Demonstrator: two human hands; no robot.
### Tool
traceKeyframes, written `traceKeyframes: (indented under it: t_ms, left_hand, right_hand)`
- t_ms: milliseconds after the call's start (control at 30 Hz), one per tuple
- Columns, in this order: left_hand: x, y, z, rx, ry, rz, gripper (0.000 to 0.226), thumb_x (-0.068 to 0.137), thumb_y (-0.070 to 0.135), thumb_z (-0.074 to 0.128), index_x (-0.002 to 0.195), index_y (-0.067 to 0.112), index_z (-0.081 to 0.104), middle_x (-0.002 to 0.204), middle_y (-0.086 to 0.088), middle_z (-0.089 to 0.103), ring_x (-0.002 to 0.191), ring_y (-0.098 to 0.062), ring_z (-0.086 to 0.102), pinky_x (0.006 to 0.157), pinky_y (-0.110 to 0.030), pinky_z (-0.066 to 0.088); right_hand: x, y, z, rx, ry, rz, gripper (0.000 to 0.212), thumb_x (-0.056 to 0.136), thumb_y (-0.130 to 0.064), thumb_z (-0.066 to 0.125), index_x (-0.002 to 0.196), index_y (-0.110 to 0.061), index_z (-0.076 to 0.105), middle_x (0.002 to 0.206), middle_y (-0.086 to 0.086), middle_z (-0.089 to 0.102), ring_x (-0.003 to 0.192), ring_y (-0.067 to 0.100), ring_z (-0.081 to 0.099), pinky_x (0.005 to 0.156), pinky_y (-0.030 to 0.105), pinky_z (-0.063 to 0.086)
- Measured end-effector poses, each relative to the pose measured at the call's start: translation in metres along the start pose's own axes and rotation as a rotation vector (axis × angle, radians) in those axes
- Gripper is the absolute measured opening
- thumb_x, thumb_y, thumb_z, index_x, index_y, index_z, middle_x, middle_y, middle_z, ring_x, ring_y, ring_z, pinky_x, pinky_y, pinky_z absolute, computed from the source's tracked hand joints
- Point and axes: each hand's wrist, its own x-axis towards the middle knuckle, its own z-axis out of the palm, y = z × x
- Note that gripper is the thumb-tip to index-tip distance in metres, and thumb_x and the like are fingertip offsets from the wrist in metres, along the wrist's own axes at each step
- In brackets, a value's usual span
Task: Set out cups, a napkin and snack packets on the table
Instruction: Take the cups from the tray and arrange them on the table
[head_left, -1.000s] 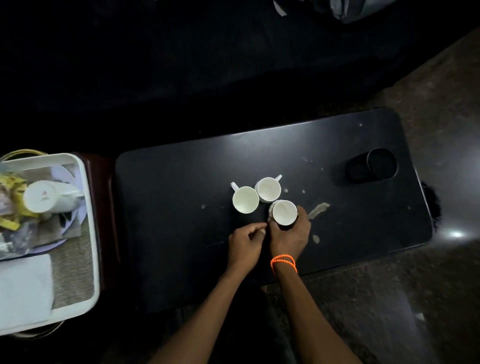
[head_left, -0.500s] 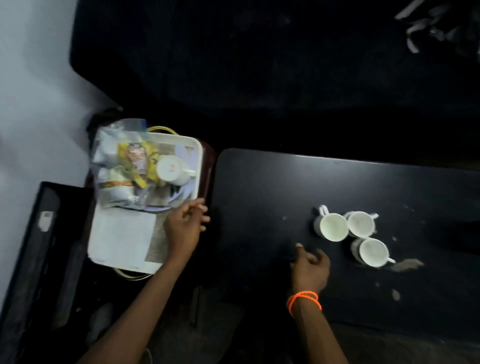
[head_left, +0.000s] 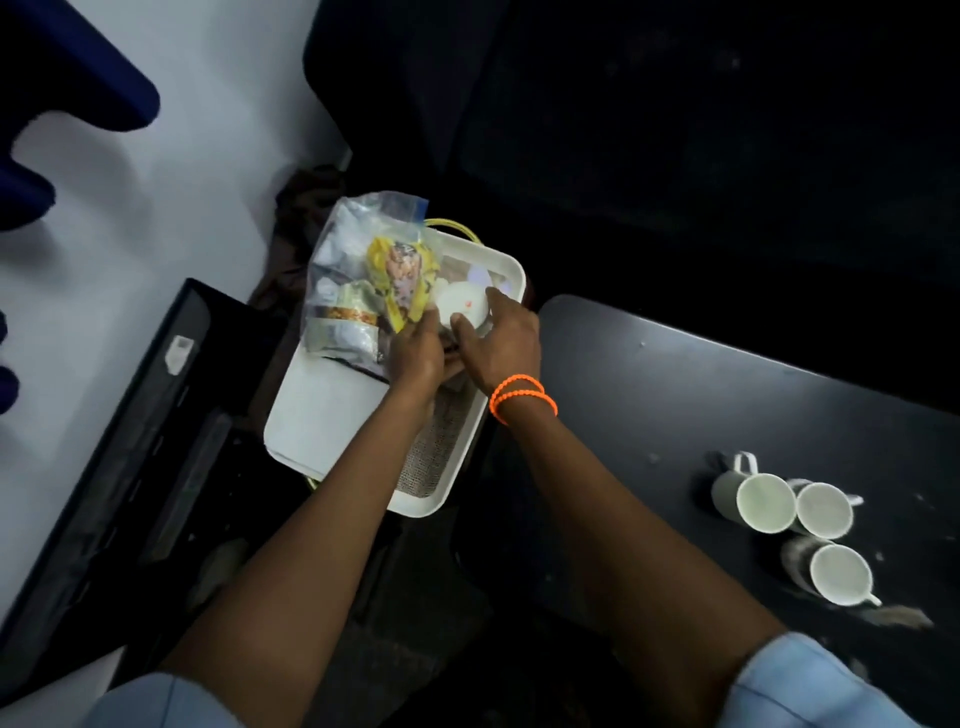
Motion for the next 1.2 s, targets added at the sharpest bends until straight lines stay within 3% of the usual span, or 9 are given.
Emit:
traceKeyframes:
  t_ms: [67, 233, 433, 533, 633, 700, 833, 1000, 1200]
  left_hand:
    - [0.001, 0.003, 0.002, -0.035, 0.007, -0.034, 0.042, 0.108, 0.046, 0.046, 0.119, 0.013, 0.070, 0.103, -0.011, 0.076, 0.080, -0.020, 0.076, 0.058, -0.027, 0.060]
    - [-0.006, 0.012, 0.005, -0.237, 0.030, -0.092, 0.027, 0.106, 0.046, 0.052, 0.092, 0.026, 0.064, 0.078, -0.001, 0.080, 0.070, -0.018, 0.078, 0.053, -0.031, 0.062]
    - [-0.026, 0.013, -0.003, -0.312, -0.094, -0.001, 0.036, 0.090, 0.035, 0.075, 0.116, 0.012, 0.069, 0.114, -0.015, 0.073, 0.100, -0.031, 0.073, 0.066, -0.038, 0.061]
    - [-0.058, 0.002, 0.031, -0.326, -0.324, -0.002, 0.030, 0.083, 0.024, 0.072, 0.110, 0.010, 0.066, 0.098, -0.007, 0.074, 0.088, -0.022, 0.072, 0.067, -0.034, 0.059]
    - [-0.090, -0.034, 0.069, -0.316, -0.475, -0.065, 0.011, 0.079, 0.014, 0.068, 0.089, 0.015, 0.064, 0.078, 0.002, 0.073, 0.074, -0.012, 0.071, 0.063, -0.027, 0.059]
    - [-0.101, -0.051, 0.067, -0.274, -0.512, -0.111, 0.011, 0.077, 0.015, 0.066, 0.088, 0.016, 0.064, 0.075, 0.001, 0.070, 0.071, -0.010, 0.068, 0.061, -0.023, 0.057]
    - [-0.116, -0.085, 0.062, -0.072, -0.581, -0.102, 0.014, 0.078, 0.018, 0.062, 0.092, 0.013, 0.065, 0.085, -0.002, 0.068, 0.079, -0.012, 0.062, 0.069, -0.025, 0.049]
    - [-0.145, -0.138, 0.096, 0.439, -0.678, 0.019, 0.015, 0.094, 0.010, 0.068, 0.098, 0.014, 0.082, 0.098, 0.006, 0.077, 0.094, -0.013, 0.073, 0.087, -0.026, 0.055]
    - [-0.182, -0.178, 0.141, 0.751, -0.709, 0.120, 0.028, 0.099, 0.025, 0.061, 0.118, 0.020, 0.080, 0.124, 0.000, 0.076, 0.119, -0.011, 0.068, 0.105, -0.020, 0.045]
  right_hand:
    - [-0.002, 0.000, 0.001, 0.031, 0.009, 0.018, 0.064, 0.090, -0.043, 0.067, 0.145, -0.013, 0.053, 0.145, 0.009, 0.057, 0.138, 0.029, 0.043, 0.110, 0.046, 0.042]
    - [-0.019, 0.000, -0.005, 0.230, 0.072, 0.043, 0.044, 0.090, -0.041, 0.069, 0.128, -0.018, 0.068, 0.131, 0.003, 0.067, 0.128, 0.021, 0.052, 0.106, 0.038, 0.046]
    - [-0.048, -0.002, -0.032, 0.491, 0.195, 0.065, 0.013, 0.087, -0.035, 0.077, 0.094, -0.025, 0.079, 0.099, -0.007, 0.075, 0.099, 0.020, 0.068, 0.085, 0.044, 0.057]
    - [-0.069, 0.023, -0.071, 0.617, 0.345, 0.145, 0.034, 0.074, -0.036, 0.087, 0.104, -0.025, 0.075, 0.109, -0.005, 0.067, 0.093, 0.007, 0.068, 0.075, 0.028, 0.060]
    - [-0.098, 0.074, -0.095, 0.686, 0.394, 0.346, 0.075, 0.066, -0.039, 0.091, 0.133, -0.022, 0.061, 0.131, 0.003, 0.058, 0.111, 0.010, 0.065, 0.093, 0.028, 0.057]
    - [-0.117, 0.096, -0.093, 0.911, 0.239, 0.444, 0.073, 0.069, -0.032, 0.090, 0.133, -0.011, 0.061, 0.129, 0.018, 0.066, 0.111, 0.024, 0.069, 0.096, 0.043, 0.058]
    - [-0.155, 0.127, -0.090, 0.926, 0.119, 0.486, 0.049, 0.069, -0.022, 0.090, 0.114, -0.013, 0.073, 0.111, 0.013, 0.077, 0.105, 0.030, 0.073, 0.081, 0.036, 0.059]
    - [-0.206, 0.183, -0.099, 0.610, 0.470, 0.627, 0.062, 0.055, -0.023, 0.097, 0.111, -0.026, 0.069, 0.103, -0.001, 0.077, 0.093, 0.012, 0.073, 0.079, 0.027, 0.060]
    - [-0.218, 0.209, -0.103, 0.453, 0.852, 0.762, 0.055, 0.058, -0.024, 0.096, 0.102, -0.031, 0.063, 0.100, -0.006, 0.071, 0.087, -0.001, 0.068, 0.086, 0.034, 0.057]
